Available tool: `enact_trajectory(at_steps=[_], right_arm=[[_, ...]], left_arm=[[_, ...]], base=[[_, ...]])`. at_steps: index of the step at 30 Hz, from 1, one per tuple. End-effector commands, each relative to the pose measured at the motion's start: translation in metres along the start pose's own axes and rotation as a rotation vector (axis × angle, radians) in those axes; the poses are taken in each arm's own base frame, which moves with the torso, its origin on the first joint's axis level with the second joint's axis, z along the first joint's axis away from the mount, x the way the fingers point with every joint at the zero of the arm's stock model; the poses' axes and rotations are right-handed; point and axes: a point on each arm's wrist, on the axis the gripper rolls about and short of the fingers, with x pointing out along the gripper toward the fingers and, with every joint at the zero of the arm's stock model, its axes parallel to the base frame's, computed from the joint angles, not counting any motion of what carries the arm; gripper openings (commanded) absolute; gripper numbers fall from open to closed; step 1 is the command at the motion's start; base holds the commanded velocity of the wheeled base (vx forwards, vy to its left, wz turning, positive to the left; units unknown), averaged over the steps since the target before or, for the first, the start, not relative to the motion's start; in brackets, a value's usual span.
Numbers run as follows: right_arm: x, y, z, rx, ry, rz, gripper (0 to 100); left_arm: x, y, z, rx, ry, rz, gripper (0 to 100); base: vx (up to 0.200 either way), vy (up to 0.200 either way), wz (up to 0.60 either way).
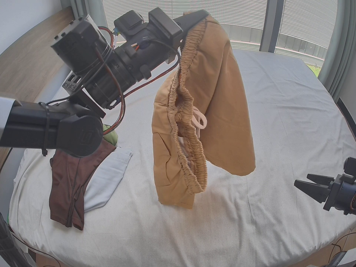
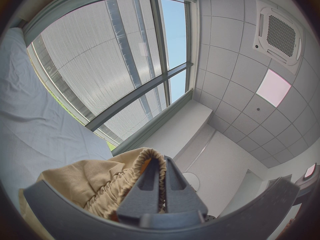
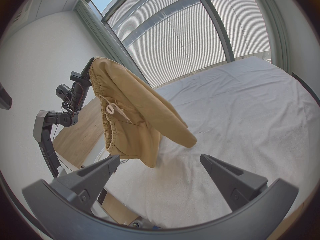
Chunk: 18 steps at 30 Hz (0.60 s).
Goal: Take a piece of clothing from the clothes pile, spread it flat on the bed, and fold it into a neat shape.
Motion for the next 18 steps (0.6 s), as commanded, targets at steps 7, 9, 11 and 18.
enact_trajectory(at_steps=[7,9,11,18], right_arm=[[0.048,-0.008,-0.006,0.01,0.087,0.021,100],[0.055,-0.006,-0.008,0.005,0.107,0.039,100],[0.062,-0.005,-0.011,0.003,0.132,0.051,100],[0.091,-0.009,-0.024,0.006,0.19,0.059,100]], left_arm=[[-0.022,0.039,0.003,0.014,0.005,0.121,0],[-0.024,0.039,0.002,0.018,0.006,0.124,0],[-0.026,0.041,0.0,0.027,0.012,0.132,0],[-0.034,0.051,-0.008,0.082,0.033,0.153,0]], base=[[0.0,0.0,0.0],[0.0,0.0,0.0],[0.0,0.0,0.0],[0.0,0.0,0.0]])
